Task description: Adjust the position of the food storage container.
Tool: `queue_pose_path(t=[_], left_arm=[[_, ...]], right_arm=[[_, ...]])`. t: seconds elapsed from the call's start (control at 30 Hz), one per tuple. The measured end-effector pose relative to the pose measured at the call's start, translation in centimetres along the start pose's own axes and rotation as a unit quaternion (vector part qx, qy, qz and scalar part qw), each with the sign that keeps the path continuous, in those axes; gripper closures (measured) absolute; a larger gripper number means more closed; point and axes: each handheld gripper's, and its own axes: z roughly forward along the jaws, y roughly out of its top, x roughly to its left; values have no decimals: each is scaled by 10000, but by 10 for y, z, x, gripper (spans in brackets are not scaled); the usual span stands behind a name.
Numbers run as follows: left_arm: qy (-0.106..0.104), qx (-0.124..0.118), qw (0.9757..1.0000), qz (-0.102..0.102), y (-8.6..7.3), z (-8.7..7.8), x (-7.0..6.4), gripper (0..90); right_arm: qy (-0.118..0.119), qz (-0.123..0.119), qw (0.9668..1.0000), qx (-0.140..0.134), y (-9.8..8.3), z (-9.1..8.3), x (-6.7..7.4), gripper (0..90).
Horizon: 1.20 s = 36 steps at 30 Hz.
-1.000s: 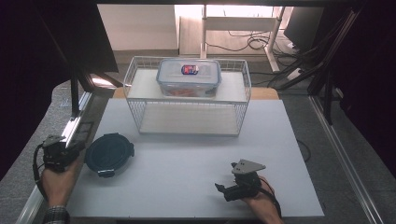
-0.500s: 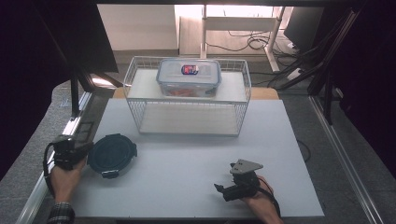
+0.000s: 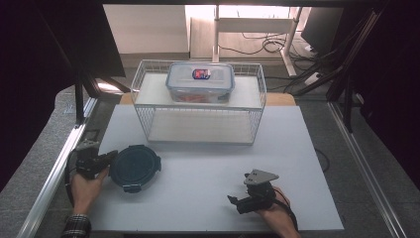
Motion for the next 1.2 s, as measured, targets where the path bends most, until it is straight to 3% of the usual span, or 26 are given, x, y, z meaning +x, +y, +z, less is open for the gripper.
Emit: queue_pose_path(t=[0.2,0.43,0.53,0.63,0.77,0.87,0.93,0.97,1.07,1.2], left_arm=[[-153,122,9997,139,1,8,-32,900],[-262,236,9983,463,0,15,-67,900],[-285,247,9982,475,0,14,-66,900],[-3,298,9984,474,-7,7,-61,900],[-107,496,9983,284,-22,-6,-53,900],[-285,644,9971,281,-28,-6,-60,900],[74,761,9958,501,-29,-2,-70,900],[125,767,9955,538,-28,-2,-71,900],[-30,715,9968,362,-27,-2,-70,900],[-67,738,9963,432,-25,2,-79,900]], right_arm=[[0,-10,10000,35,0,1,0,47],[-10,-25,10000,45,-1,0,0,47],[-8,-33,10000,58,-1,0,0,47],[-33,-52,10000,57,-1,-3,-1,47],[-55,-10,10000,33,-2,-4,-3,47],[-53,-28,10000,52,-1,-3,-2,47],[-55,-81,9999,55,-1,-3,-1,47],[-59,-92,9999,54,-1,-3,0,47],[-43,-78,9999,79,-1,-1,0,47],[-43,-74,9999,94,-1,0,0,47]])
